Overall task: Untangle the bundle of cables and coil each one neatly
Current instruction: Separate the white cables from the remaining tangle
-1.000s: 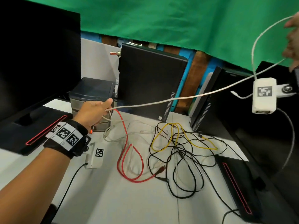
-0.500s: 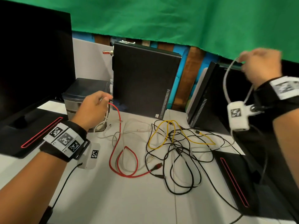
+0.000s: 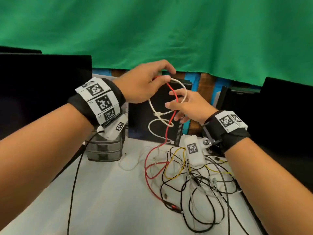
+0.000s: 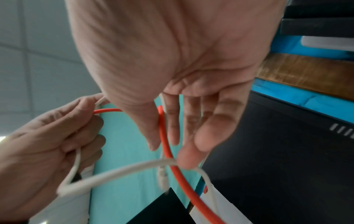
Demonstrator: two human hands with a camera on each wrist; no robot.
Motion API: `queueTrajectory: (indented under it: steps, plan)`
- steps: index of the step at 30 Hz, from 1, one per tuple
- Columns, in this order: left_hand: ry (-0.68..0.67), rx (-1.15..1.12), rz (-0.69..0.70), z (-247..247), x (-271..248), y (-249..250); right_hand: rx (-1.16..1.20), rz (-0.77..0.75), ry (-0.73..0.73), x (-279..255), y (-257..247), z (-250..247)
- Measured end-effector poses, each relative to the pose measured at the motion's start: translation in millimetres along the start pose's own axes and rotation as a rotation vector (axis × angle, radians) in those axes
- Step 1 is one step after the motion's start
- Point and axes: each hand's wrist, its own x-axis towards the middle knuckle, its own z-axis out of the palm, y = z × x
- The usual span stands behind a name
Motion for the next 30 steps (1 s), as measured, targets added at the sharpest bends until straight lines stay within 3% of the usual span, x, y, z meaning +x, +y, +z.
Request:
queueTrajectory:
  steps: [5,9,12,14,17,20,25,27,30]
  plan:
    - [0.087,0.285,0.115,-40.8,37.9,18.3,0.08,-0.055,-0.046,0.1,-7.1,-11.6]
    - [0.199,0.367,0.091,-71.3,55.3,19.8,0.028,-0.119,0.092,2.8,-9.3,-37.0]
    - [0.251,0.351,0.056,-82.4,57.2,18.1,0.093,-0.152,0.28,3.7,-9.9,-62.6]
    - [0.262,0.311,-0.025,-79.4,56.7,10.9,0.108,-0.173,0.377,0.8,-11.4,-78.9]
    - [0.339,0.262,-0.295,-64.7,54.2,-19.1,0.057,-0.176,0.468,-6.4,-10.0,-97.4]
    - [0.392,0.0,-0.527,-40.0,40.8,-55.0,0.03,-0.1,0.618,-15.2,-0.4,-121.6]
    - [0.22,-0.242,-0.755,34.0,-2.8,-100.2,0.135,-0.042,0.728,-22.3,-2.2,-160.9]
    - [0.182,-0.211,-0.804,56.3,-18.7,-112.6,0.236,-0.042,0.773,-19.7,-10.8,-182.6]
    - [0.107,0.118,-0.788,70.6,-44.9,-125.8,0.334,-0.099,0.872,-14.6,-21.0,-211.1]
